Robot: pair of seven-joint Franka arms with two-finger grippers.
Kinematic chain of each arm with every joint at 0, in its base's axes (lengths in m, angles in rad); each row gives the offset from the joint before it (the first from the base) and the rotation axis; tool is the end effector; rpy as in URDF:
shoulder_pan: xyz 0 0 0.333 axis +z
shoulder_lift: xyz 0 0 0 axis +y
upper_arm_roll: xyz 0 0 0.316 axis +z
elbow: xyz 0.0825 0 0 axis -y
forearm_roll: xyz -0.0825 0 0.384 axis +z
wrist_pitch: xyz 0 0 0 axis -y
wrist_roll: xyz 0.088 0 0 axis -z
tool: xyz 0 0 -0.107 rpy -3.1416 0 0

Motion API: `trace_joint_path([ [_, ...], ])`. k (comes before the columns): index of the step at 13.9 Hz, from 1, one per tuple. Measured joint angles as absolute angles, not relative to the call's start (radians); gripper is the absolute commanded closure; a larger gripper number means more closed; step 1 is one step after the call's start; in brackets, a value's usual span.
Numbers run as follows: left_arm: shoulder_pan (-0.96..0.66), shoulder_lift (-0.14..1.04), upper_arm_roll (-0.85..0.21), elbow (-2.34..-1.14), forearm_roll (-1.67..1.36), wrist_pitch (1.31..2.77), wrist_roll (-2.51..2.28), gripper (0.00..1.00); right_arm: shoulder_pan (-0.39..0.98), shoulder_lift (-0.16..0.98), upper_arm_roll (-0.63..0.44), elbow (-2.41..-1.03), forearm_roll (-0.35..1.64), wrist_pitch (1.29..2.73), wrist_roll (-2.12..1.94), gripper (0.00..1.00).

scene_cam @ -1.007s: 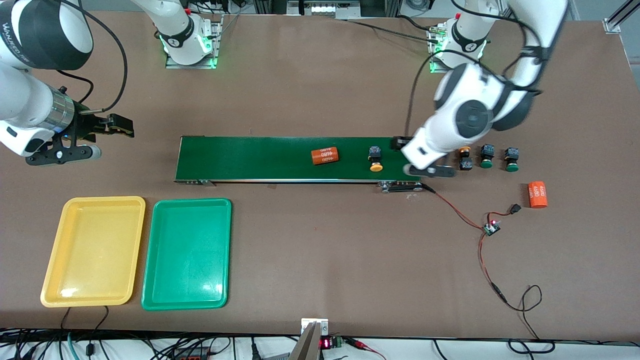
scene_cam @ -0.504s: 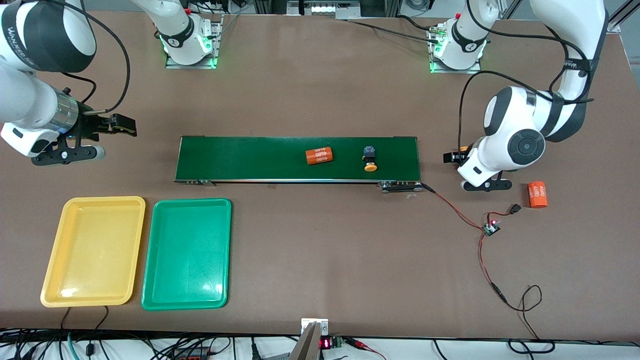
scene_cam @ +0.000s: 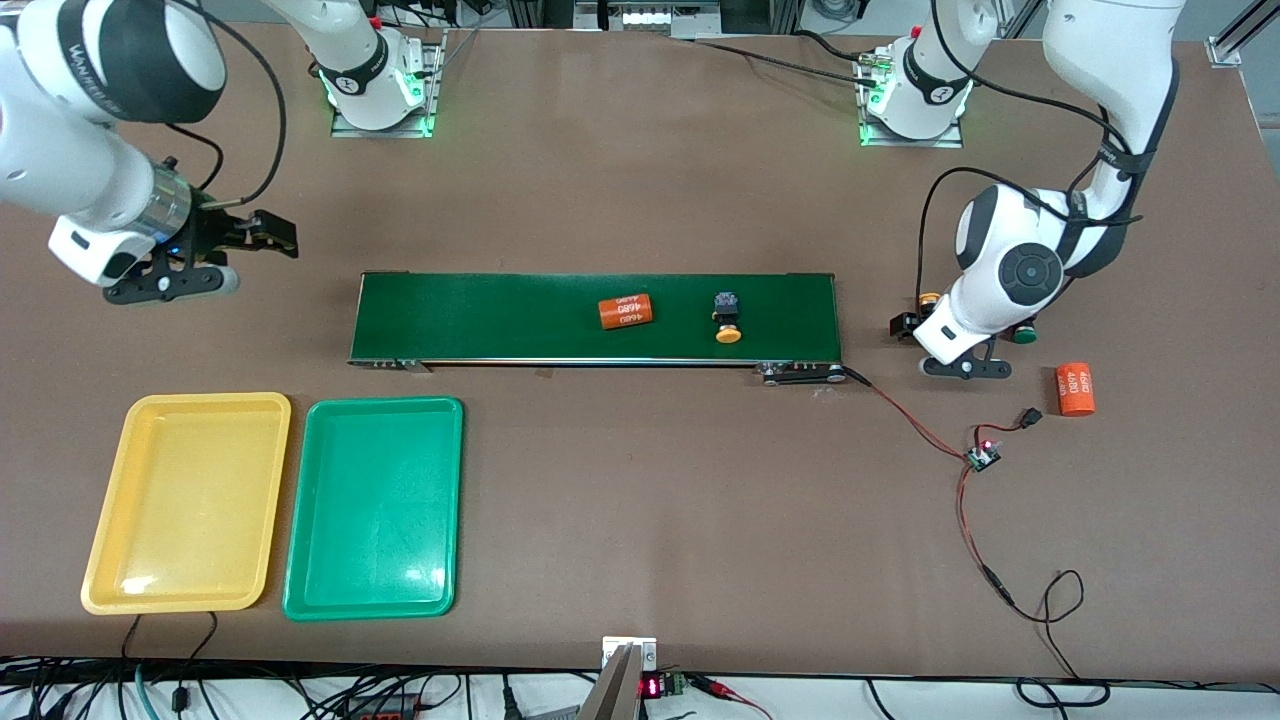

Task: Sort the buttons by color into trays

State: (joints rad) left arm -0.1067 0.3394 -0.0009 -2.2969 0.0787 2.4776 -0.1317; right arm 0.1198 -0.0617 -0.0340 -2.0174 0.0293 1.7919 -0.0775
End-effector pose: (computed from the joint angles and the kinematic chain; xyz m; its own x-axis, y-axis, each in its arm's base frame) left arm 0.5081 -0.0552 0.1879 0.9876 -0.0367 -0.1529 -0.0461 -0.9972 -0.0583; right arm 0.5170 0.0467 0.4659 0.9747 0.1555 -0.1604 0.1507 -0.9877 -0.0418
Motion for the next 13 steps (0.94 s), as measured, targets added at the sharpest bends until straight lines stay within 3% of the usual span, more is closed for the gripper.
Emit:
trace_joint_path([
  [2, -0.107, 0.344, -0.001, -2.313, 0.079, 2.481, -0.131, 0.06, 0.147, -0.119, -0.032, -2.118, 0.032, 1.858, -0.04, 0.0],
  [3, -0.108, 0.345, -0.001, -2.32, 0.079, 2.481, -0.131, 0.15, 0.171, -0.143, -0.031, -2.158, 0.032, 1.877, 0.003, 0.0],
  [6, -0.108, 0.352, 0.0, -2.331, 0.079, 2.481, -0.131, 0.56, 0.267, -0.177, -0.025, -2.205, 0.032, 1.916, 0.149, 0.0],
  [7, -0.108, 0.354, 0.001, -2.331, 0.079, 2.481, -0.131, 0.65, 0.292, -0.177, -0.025, -2.207, 0.032, 1.925, 0.185, 0.0],
  [9, -0.108, 0.354, 0.001, -2.33, 0.079, 2.481, -0.132, 0.73, 0.327, -0.176, -0.024, -2.212, 0.032, 1.949, 0.222, 0.0],
  [13, -0.108, 0.316, 0.0, -2.281, 0.079, 2.42, -0.133, 0.74, 0.371, -0.157, -0.023, -2.217, 0.032, 2.009, 0.244, 0.0],
])
